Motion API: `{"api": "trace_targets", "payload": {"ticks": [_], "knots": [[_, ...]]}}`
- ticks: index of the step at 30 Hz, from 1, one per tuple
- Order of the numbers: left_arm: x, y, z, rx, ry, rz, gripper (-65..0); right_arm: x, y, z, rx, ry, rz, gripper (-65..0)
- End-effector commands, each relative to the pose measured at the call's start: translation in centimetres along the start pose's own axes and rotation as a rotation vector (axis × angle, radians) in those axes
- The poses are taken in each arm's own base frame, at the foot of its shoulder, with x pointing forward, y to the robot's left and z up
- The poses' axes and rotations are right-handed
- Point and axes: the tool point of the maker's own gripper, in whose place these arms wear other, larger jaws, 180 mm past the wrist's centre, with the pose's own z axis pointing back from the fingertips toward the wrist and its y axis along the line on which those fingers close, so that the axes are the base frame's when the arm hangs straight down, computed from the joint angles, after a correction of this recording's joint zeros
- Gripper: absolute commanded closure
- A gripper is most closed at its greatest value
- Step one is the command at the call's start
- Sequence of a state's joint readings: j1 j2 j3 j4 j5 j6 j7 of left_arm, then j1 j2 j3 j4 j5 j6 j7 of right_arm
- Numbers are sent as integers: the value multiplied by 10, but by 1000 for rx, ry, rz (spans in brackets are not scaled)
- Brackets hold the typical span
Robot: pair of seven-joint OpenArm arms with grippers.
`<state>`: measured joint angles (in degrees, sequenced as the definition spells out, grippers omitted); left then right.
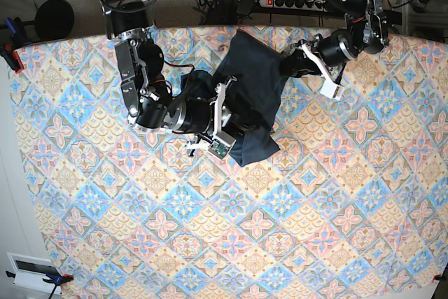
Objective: Layout the t-shirt on the table in an organized manner, then fold the t-shirt properly
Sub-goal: 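Reach the left gripper to the folded bundle and grasp its edge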
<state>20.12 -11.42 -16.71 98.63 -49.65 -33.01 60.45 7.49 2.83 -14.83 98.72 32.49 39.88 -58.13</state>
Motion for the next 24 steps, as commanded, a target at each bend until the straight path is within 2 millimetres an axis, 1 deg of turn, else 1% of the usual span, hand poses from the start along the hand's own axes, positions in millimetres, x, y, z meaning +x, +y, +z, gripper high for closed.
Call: {"api": "trace_targets", "payload": {"ticks": [1,2,4,6,8,9,12,14,19,21,24], "knots": [[11,-8,10,-14,-47,-33,-101,16,-3,2,0,-51,9,0],[12,-9,17,-1,-56,-45,-101,14,-5,2,-4,-48,7,0],[12,-10,28,20,-67,-60,-101,26,-10,3,-9,-73,27,0],[6,-13,31,22,-53,-62,-101,36,-15,5,-17,-86,50,0],[-2,-14,35,24,-22,-77,-101,42,-18,6,-23,-94,64,0],[-8,-18,32,8,2,-82,-101,43,-18,6,-24,-95,65,0],[-18,-16,27,-4,49,-89,-101,43,-18,6,-24,-95,65,0],[-13,-16,18,-22,48,-89,-101,43,-18,6,-23,-96,65,0],[-14,-8,-13,-64,88,-40,-101,43,-18,6,-21,-95,65,0],[-13,-2,-19,-57,92,-23,-101,44,-17,6,-23,-98,67,0],[-6,11,-21,-7,68,-48,-101,44,-16,7,-22,-96,70,0]]}}
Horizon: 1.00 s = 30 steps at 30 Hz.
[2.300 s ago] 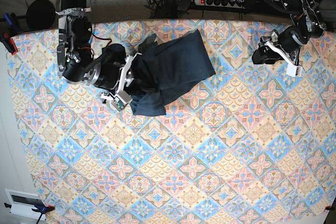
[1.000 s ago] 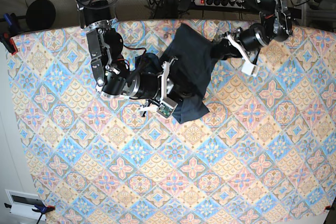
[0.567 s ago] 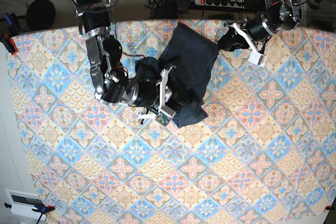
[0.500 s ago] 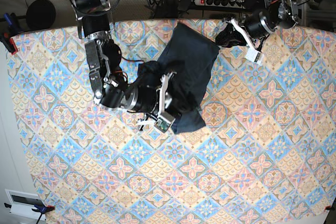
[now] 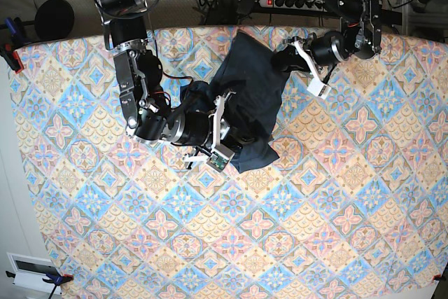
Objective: Layout the t-shirt on the table in an organized manner, then fold the t-shirt properly
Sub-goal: 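Reach the left gripper to the folded bundle and grasp its edge, then hold the bundle with both grippers and press the fold flat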
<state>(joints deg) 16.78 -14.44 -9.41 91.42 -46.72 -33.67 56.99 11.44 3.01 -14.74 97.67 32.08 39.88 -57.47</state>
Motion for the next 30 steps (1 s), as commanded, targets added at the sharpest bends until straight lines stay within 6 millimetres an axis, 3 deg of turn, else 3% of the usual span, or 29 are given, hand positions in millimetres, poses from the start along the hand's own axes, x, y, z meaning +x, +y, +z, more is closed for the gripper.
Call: {"api": "trace_targets", "payload": {"ticks": [1,8,14,24,30], "knots": [[13,6,3,27,-35,-28,-101,24,1,4,7,-73,26,0],[28,22,1,68,-72,-37,-101,23,3,3,12,-68,29,0],[43,51,2,118,-117,21,-101,30,34,-9,97,-69,77,0],[45,52,1,115,-120,22,-101,-2,63,-45,201,-15,53,0],[45,52,1,115,-120,22,-101,-15,69,-57,234,-5,4,0]]}}
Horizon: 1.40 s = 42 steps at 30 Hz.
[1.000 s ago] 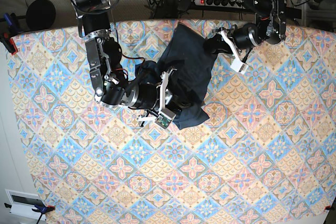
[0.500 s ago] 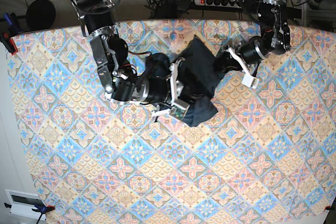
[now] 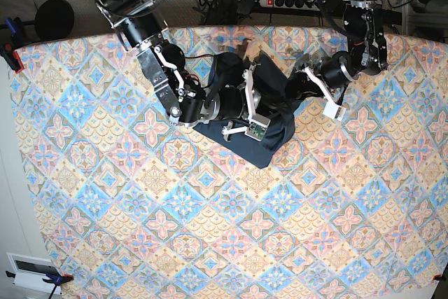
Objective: Layout the t-shirt on the table in an organized manner, then fold the t-shirt properly
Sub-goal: 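Hold the bundle with both grippers and press the fold flat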
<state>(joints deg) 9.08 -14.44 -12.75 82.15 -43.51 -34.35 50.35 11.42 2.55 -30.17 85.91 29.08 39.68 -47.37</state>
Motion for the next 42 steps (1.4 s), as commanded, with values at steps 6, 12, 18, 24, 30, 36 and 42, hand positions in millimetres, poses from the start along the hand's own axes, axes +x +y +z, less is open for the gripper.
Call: {"api": "trace_targets", "payload": {"ticks": [6,12,18,24,30,36,42], "knots": [[-1,7,3,33,17,-8,-101,52,13,-7,39,-152,26,-106],[2,6,4,31,10,-9,-101,84,32,11,34,-236,114,-113],[-3,3,9,32,15,-23,-101,77,38,20,15,-271,69,-93],[2,-12,17,20,-7,-76,-101,59,-1,32,-73,-259,-14,-93],[-10,-12,19,23,15,-60,-101,53,-45,34,-126,-219,-56,-68],[-15,-10,20,26,23,-52,-101,20,-63,27,-179,-83,-43,-59],[-8,-5,23,42,-1,-45,-101,3,-5,10,-77,-8,43,-59]]}}
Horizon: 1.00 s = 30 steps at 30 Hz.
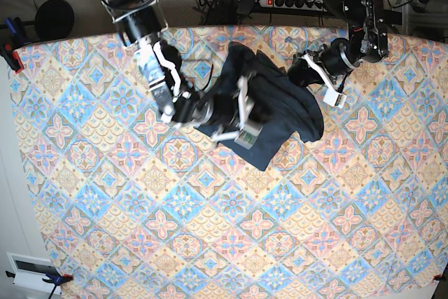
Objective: Layout the t-shirt on the table in an organized manner, then fold the t-shirt properly
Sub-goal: 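Hold the bundle with both grippers and press the fold flat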
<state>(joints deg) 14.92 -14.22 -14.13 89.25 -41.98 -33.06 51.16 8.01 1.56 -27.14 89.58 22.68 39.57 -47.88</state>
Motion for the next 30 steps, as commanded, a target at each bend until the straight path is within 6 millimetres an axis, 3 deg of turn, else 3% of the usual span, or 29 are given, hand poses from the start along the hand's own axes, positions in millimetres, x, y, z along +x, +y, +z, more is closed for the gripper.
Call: {"api": "trace_targets", "payload": {"ticks": [1,5,7,9,13,21,25,30], "knots": [[11,5,7,12,-31,-14,-101,9,8,4,20,-21,51,-59],[18,18,17,50,-64,4,-101,17,42,8,86,-13,183,-59],[21,26,23,71,-76,11,-101,21,48,11,97,-22,214,-59],[22,29,26,79,-84,12,-101,25,41,15,73,-35,209,-59],[16,27,30,62,-82,37,-101,27,5,30,-25,-56,153,-59],[21,16,48,32,-103,5,-101,5,-29,37,-94,-26,53,-59],[20,15,49,32,-103,4,-101,-11,-32,33,-89,4,11,-59],[20,15,48,30,-104,5,-101,-16,-27,31,-80,4,-4,-59]]}}
